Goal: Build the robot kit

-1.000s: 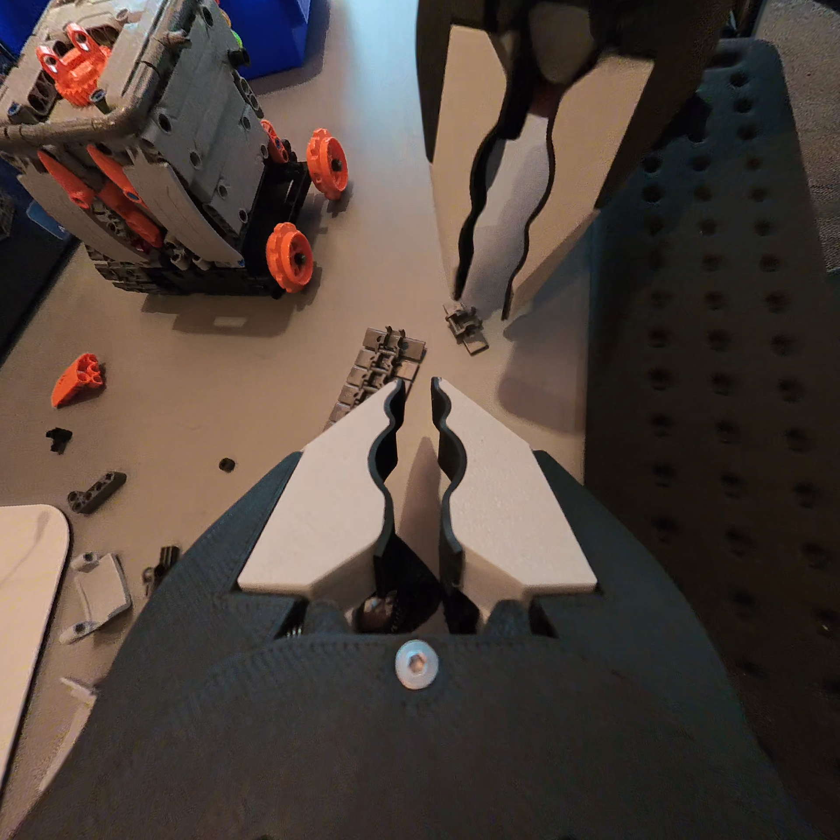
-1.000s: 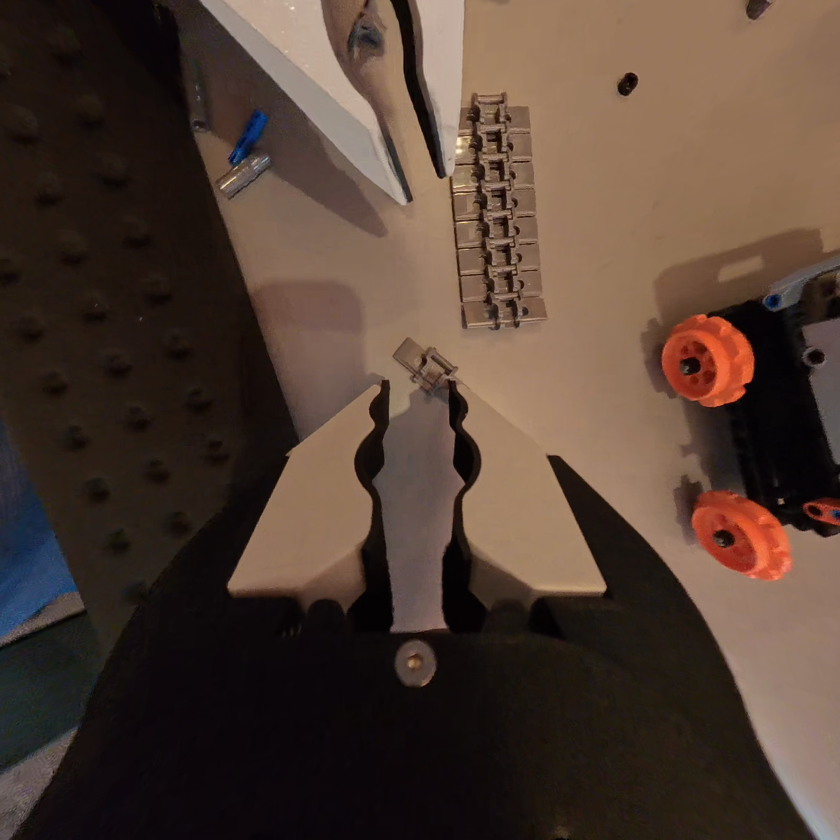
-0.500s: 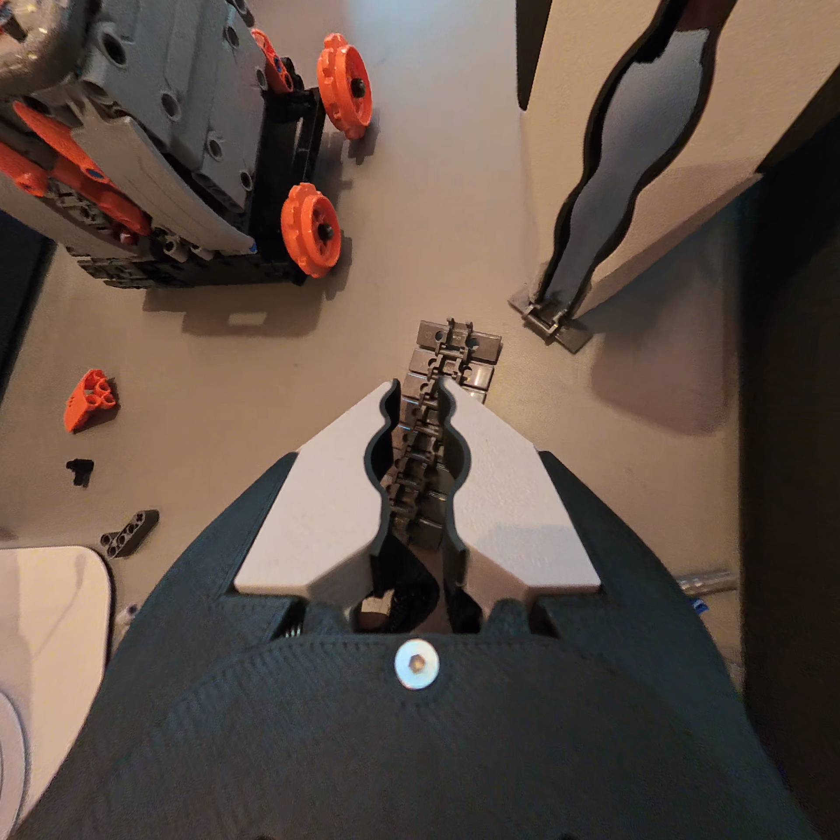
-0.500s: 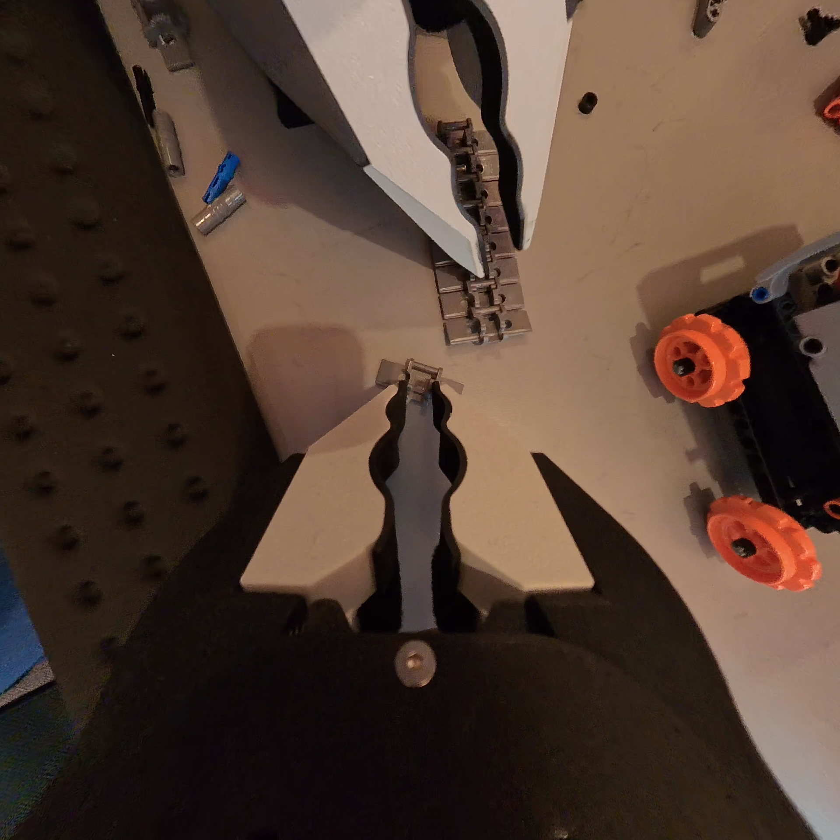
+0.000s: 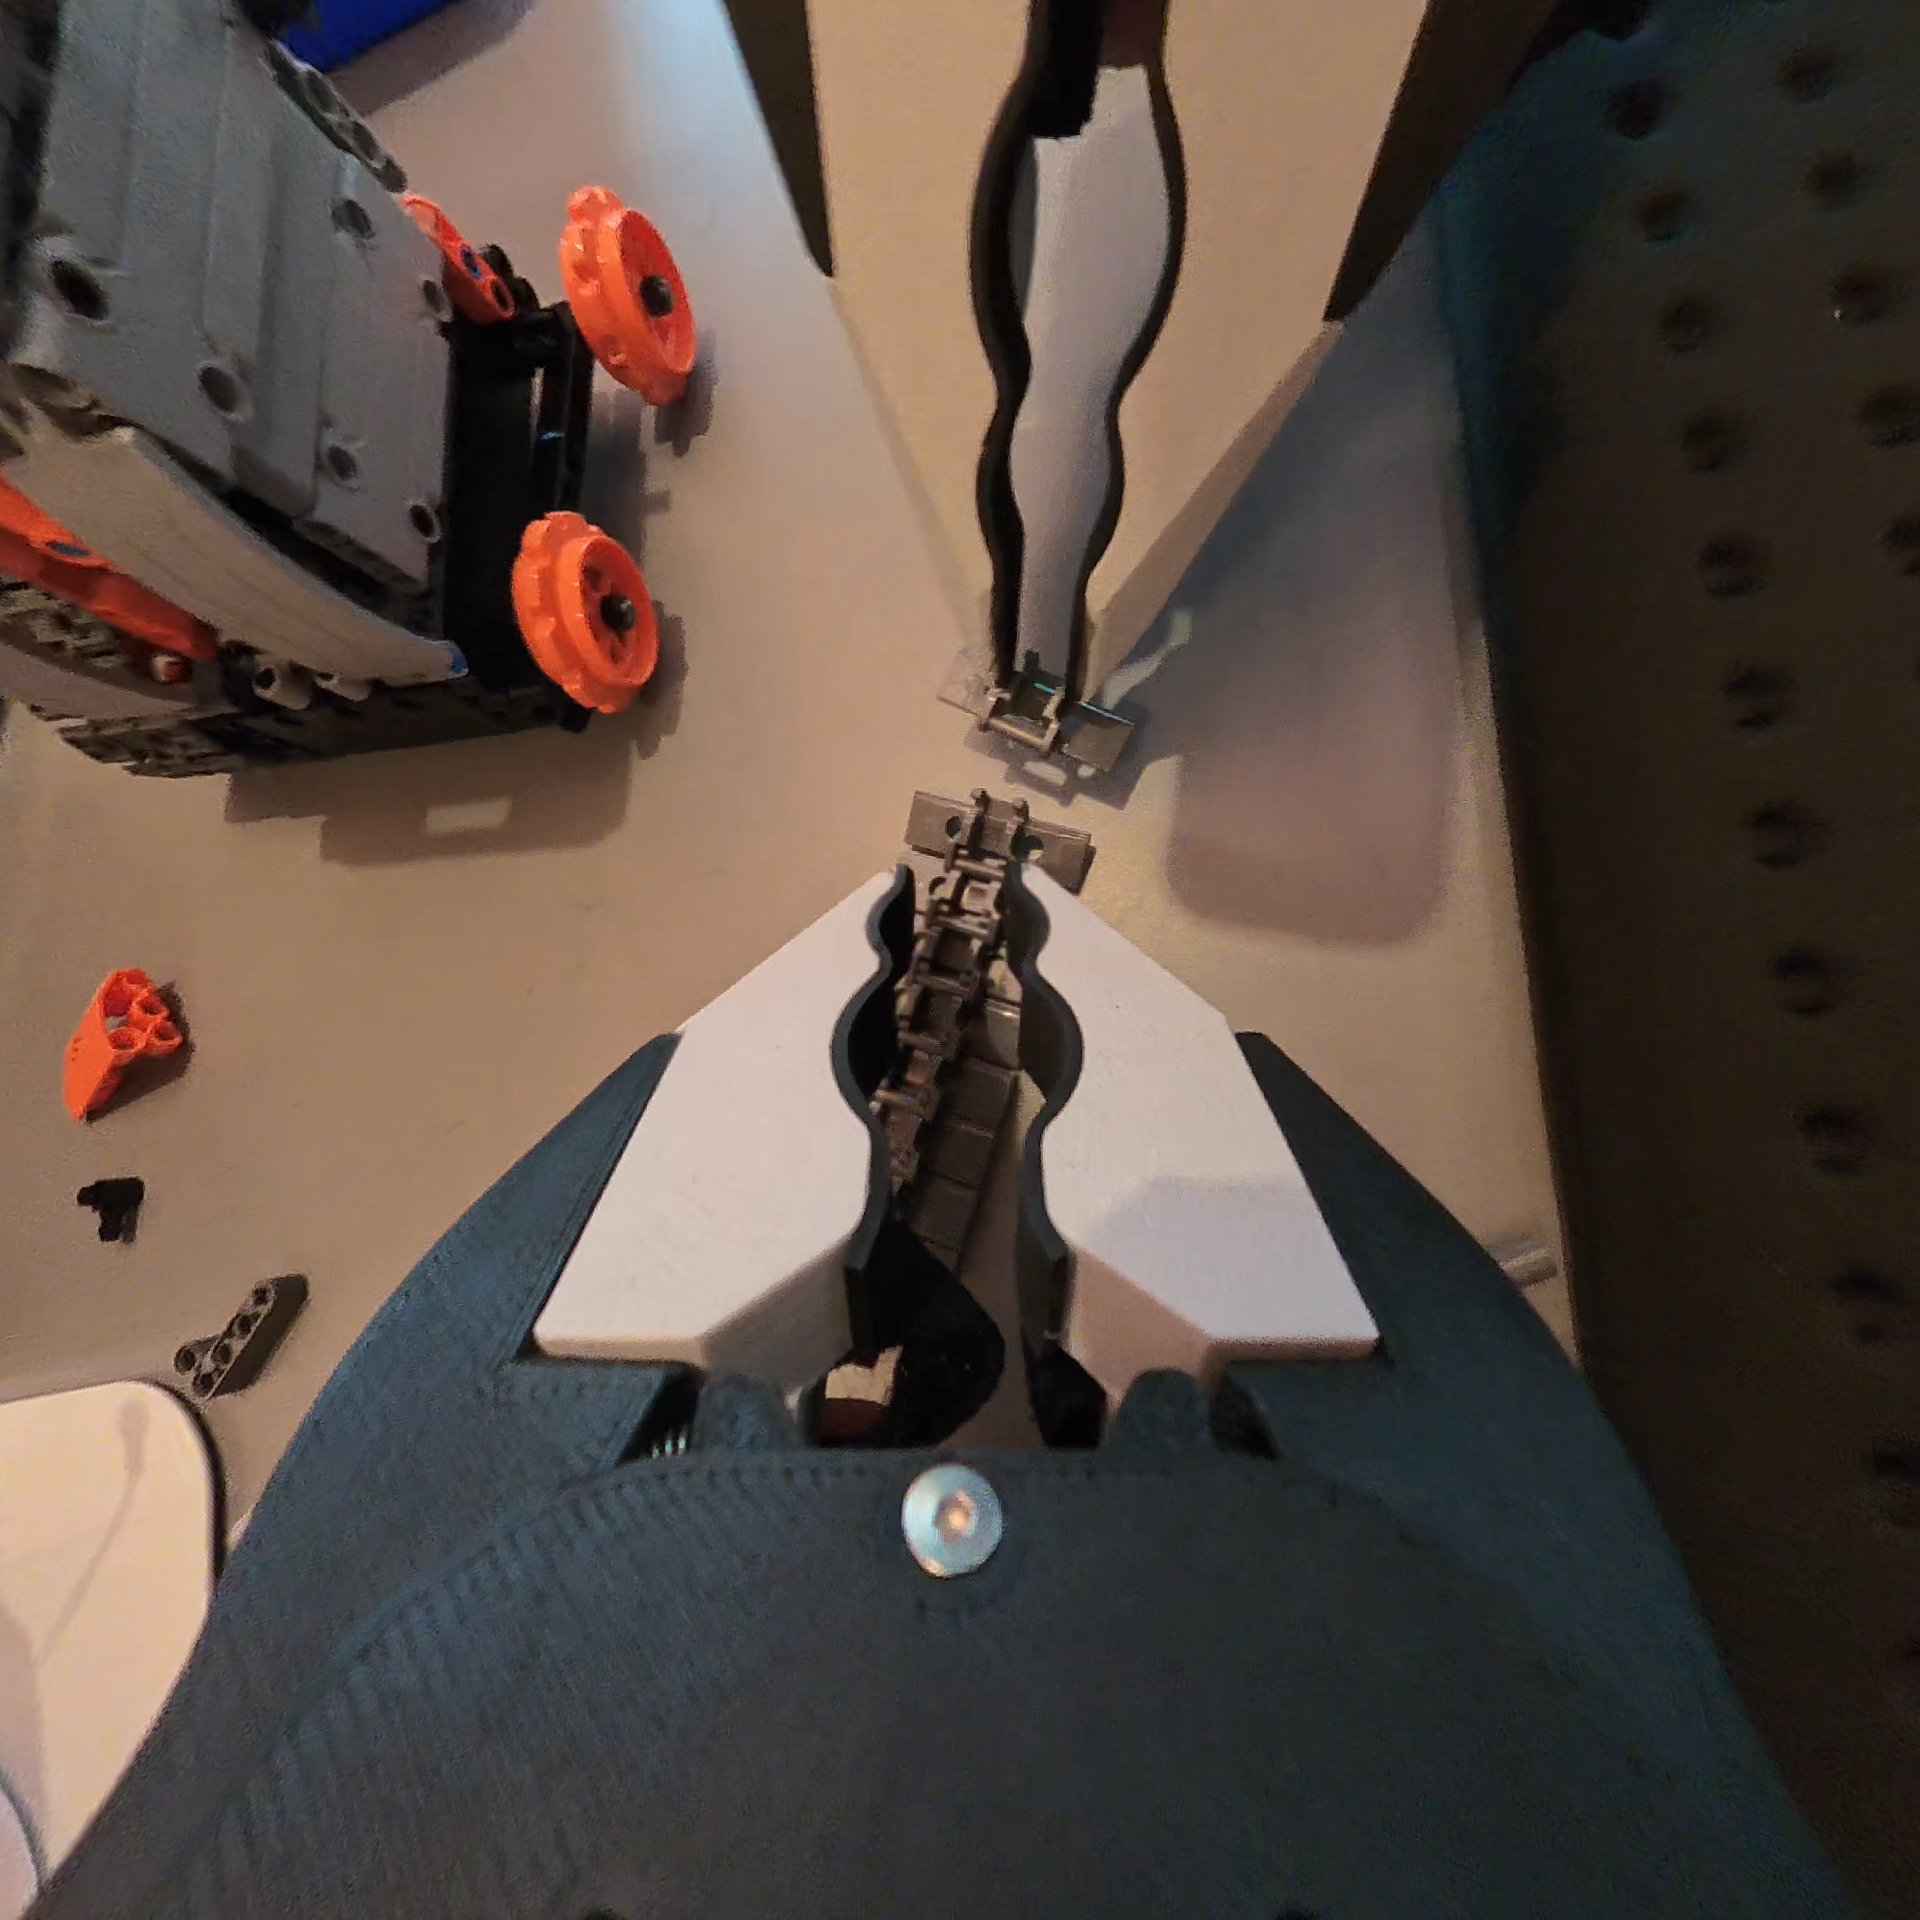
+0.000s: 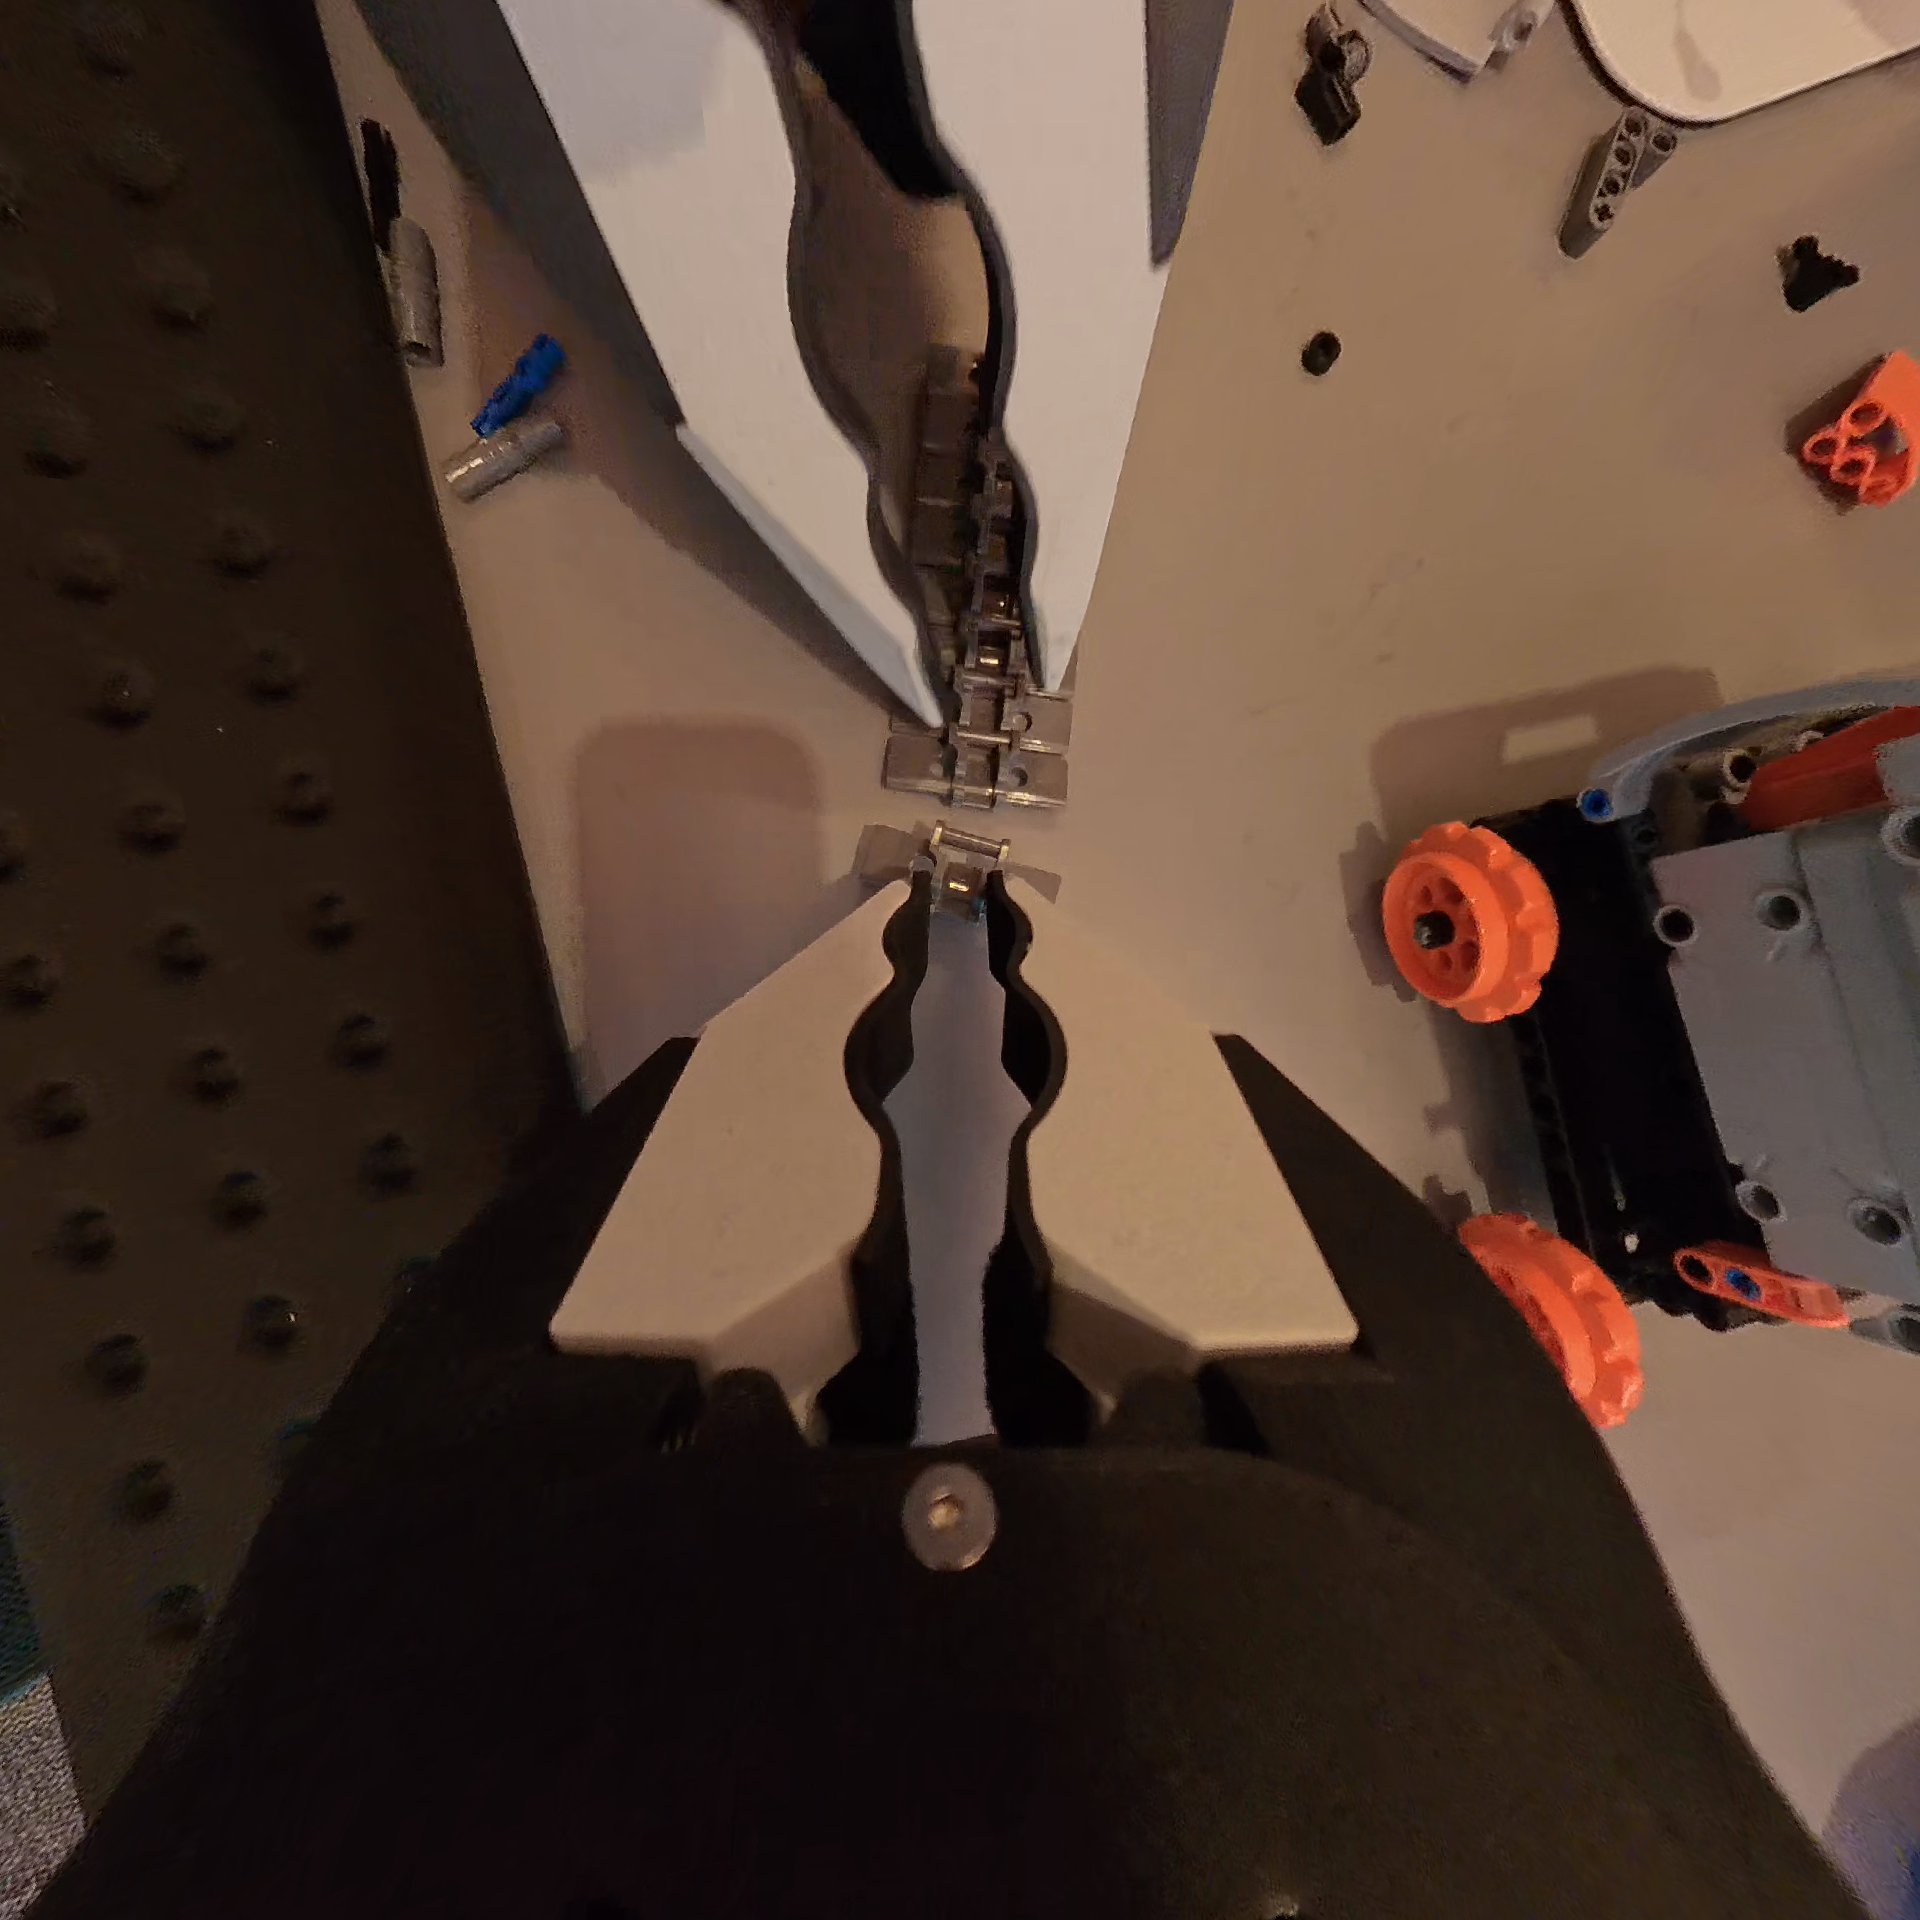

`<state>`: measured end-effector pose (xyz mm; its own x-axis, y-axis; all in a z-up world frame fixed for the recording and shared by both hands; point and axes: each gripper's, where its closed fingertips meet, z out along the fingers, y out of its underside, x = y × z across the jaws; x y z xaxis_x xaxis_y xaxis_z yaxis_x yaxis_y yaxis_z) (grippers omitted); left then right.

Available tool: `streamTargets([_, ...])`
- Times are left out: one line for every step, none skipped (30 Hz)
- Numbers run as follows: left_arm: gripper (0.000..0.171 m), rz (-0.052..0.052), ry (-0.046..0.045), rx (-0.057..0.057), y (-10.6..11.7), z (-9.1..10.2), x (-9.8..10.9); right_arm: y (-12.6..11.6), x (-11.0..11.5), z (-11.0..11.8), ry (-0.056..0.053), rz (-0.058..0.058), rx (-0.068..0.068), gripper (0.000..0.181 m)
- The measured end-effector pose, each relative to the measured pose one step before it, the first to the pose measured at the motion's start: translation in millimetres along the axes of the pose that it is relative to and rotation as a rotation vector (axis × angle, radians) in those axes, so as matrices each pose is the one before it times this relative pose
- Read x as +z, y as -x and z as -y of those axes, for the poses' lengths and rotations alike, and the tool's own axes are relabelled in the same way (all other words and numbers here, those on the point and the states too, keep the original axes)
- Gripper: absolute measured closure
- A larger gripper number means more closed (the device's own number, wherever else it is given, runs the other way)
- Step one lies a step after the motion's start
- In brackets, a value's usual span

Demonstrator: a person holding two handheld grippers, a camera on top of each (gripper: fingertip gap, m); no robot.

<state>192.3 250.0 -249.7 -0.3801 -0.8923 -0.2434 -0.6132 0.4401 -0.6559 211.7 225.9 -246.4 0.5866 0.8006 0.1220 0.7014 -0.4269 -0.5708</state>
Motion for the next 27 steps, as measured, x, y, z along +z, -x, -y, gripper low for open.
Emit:
streamTargets([0.155, -0.0063, 0.01019, 0.0079, -2.51, -1.30, 3.26, -0.46, 0.42, 1.33, -0.0039, 0.0084, -0.0036, 0.173])
streamTargets([0.156, -0.0033, 0.00795, 0.0079, -2.13, -0.99, 3.08, -0.84, 0.64, 0.65, 0.0021, 0.0035, -0.0070, 0.173])
streamTargets([0.157, 0.0048, -0.00058, 0.0088, -0.76, 0.50, 2.04, -0.44, 0.90, 0.40, 0.0036, 0.0034, -0.0102, 0.173])
streamTargets([0.158, 0.0000, -0.00227, 0.0058, -0.84, 1.07, 0.65, -0.23, 0.93, 0.22, 0.0047, 0.0051, -0.0094, 0.173])
streamTargets([0.158, -0.0010, 0.00095, 0.0026, -0.45, 0.55, 0.35, 0.01, 0.82, 0.28, 0.0039, 0.0065, -0.0089, 0.173])
streamTargets([0.158, -0.0026, -0.00099, 0.0029, -0.70, 0.59, 0.27, 0.36, 0.61, 0.47, 0.0017, 0.0084, -0.0110, 0.173])
streamTargets([0.158, -0.0040, -0.00067, 0.0024, -0.61, 0.47, 0.29, -0.12, 0.68, 0.32, 0.0030, 0.0054, -0.0095, 0.173])
streamTargets([0.158, -0.0010, 0.00341, 0.0059, -0.05, 0.12, 0.02, -0.03, 0.86, -0.32, 0.0079, 0.0062, -0.0083, 0.173])
streamTargets([0.158, 0.0008, 0.00534, 0.0094, 0.21, 0.06, -0.16, 0.70, 0.87, -0.78, 0.0114, 0.0089, -0.0131, 0.173])
streamTargets([0.158, 0.0001, 0.00497, 0.0083, 0.06, 0.12, 0.00, 0.10, 0.77, -0.28, 0.0102, 0.0049, -0.0145, 0.173])
streamTargets([0.158, 0.0018, 0.00320, 0.0081, -0.02, 0.39, 0.30, -0.15, 0.82, -0.35, 0.0114, 0.0055, -0.0099, 0.173])
streamTargets([0.158, 0.0031, 0.00407, 0.0097, -0.10, 0.08, 0.06, -0.01, 0.71, -0.82, 0.0129, 0.0098, -0.0099, 0.173])
streamTargets([0.158, 0.0022, 0.00416, 0.0060, 0.06, 0.00, 0.06, -0.31, 0.41, -0.01, 0.0066, 0.0091, -0.0112, 0.173])
streamTargets([0.158, 0.0004, 0.00157, 0.0033, -0.14, 0.04, -0.07, -0.18, 0.20, 0.86, 0.0012, 0.0102, -0.0059, 0.173])
streamTargets([0.158, -0.0052, -0.00229, -0.0002, -0.63, 0.16, -0.07, 0.96, 0.90, -0.82, 0.0129, 0.0155, -0.0042, 0.173])
streamTargets([0.158, -0.0093, -0.00530, -0.0049, -1.24, 0.55, -0.18, 1.09, 1.92, -2.43, 0.0240, 0.0104, -0.0124, 0.173])
streamTargets([0.158, -0.0038, -0.00234, -0.0008, -0.43, 0.05, -0.14, -0.13, 1.28, -0.34, 0.0114, 0.0034, -0.0117, 0.173])
streamTargets([0.158, 0.0002, 0.00015, 0.0013, 0.08, -0.25, -0.08, -0.37, 0.19, 0.64, 0.0019, 0.0050, -0.0024, 0.173])
streamTargets([0.158, 0.0000, -0.00097, 0.0001, -0.04, 0.08, 0.00, -0.08, -0.07, 0.10, 0.0017, 0.0058, 0.0012, 0.173])
streamTargets([0.158, -0.0002, -0.00133, 0.0000, -0.01, 0.01, 0.09, 0.13, -0.09, -0.26, 0.0008, 0.0030, 0.0016, 0.172])
streamTargets([0.158, -0.0001, -0.00065, 0.0007, 0.01, -0.14, -0.02, 0.43, -0.13, -0.91, 0.0019, 0.0016, 0.0016, 0.169])
streamTargets([0.158, 0.0002, -0.00103, 0.0003, 0.05, -0.03, -0.07, 0.74, -0.29, -1.17, 0.0020, 0.0011, 0.0011, 0.165])
streamTargets([0.158, 0.0007, -0.00046, 0.0021, -0.09, -0.07, -0.07, 0.17, -0.75, -0.51, -0.0039, -0.0049, 0.0030, 0.162])
streamTargets([0.158, 0.0006, 0.00063, 0.0021, 0.18, -0.15, -0.11, -0.66, -1.70, 0.49, -0.0114, -0.0105, 0.0070, 0.161])
streamTargets([0.158, 0.0004, 0.00051, 0.0009, 0.07, -0.13, -0.10, -0.29, -2.38, 0.99, -0.0158, -0.0077, 0.0076, 0.161])
streamTargets([0.158, 0.0005, -0.00040, 0.0005, -0.03, 0.05, -0.03, -0.09, -2.63, 1.85, -0.0211, -0.0077, 0.0052, 0.163])
streamTargets([0.158, 0.0014, 0.00003, 0.0008, 0.01, -0.02, 0.03, -1.34, -2.83, 3.17, -0.0318, -0.0141, 0.0116, 0.168])
